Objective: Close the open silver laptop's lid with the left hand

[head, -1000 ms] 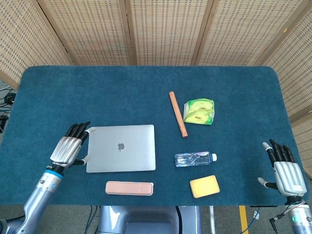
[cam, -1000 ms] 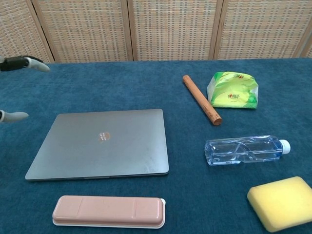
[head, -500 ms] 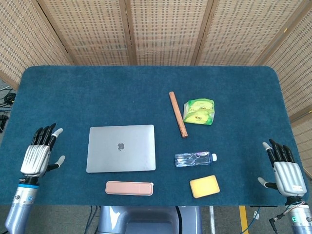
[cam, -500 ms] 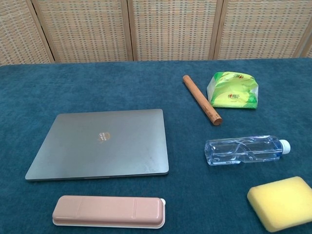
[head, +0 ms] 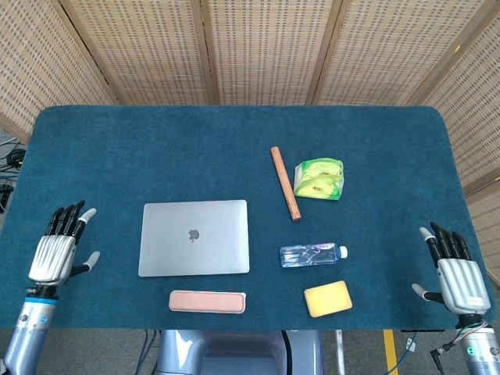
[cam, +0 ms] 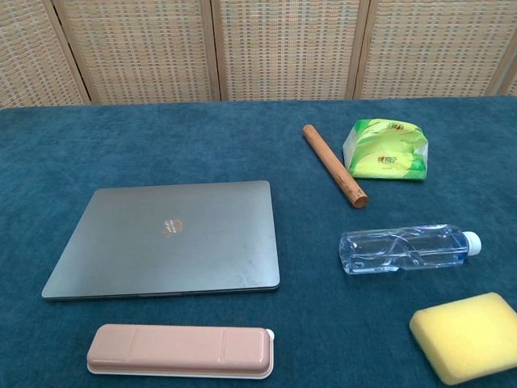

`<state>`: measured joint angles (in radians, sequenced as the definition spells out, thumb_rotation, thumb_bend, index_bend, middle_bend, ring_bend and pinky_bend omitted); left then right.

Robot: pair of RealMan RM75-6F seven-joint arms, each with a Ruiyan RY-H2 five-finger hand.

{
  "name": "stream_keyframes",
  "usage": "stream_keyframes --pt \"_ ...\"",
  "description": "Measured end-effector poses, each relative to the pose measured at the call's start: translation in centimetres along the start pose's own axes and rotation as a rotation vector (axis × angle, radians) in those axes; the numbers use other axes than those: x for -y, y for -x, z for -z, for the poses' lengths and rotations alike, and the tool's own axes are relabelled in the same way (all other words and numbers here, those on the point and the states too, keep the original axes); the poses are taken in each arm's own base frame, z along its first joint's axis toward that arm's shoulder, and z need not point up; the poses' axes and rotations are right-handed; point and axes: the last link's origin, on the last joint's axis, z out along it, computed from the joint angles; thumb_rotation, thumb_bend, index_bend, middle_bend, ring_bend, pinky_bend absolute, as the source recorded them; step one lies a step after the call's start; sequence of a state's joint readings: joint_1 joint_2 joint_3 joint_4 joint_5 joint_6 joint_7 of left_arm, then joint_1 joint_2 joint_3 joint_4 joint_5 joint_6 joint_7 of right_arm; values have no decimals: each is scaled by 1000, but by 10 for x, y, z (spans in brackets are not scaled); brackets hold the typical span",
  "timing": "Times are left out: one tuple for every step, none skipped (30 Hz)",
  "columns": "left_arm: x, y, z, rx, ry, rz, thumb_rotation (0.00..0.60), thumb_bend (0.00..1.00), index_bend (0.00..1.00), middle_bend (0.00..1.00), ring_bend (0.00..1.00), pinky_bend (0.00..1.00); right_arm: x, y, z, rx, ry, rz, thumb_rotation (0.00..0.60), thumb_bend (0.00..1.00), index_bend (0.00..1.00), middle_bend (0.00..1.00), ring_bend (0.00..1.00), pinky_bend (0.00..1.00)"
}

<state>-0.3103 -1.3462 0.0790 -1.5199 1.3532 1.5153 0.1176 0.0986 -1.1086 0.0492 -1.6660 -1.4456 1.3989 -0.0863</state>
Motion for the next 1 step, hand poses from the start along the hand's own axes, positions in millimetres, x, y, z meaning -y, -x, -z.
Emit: stream_keyframes --pt "0 0 0 -1 1 2 600 286 99 0 0 0 0 0 0 1 1 -1 600 53 0 0 0 0"
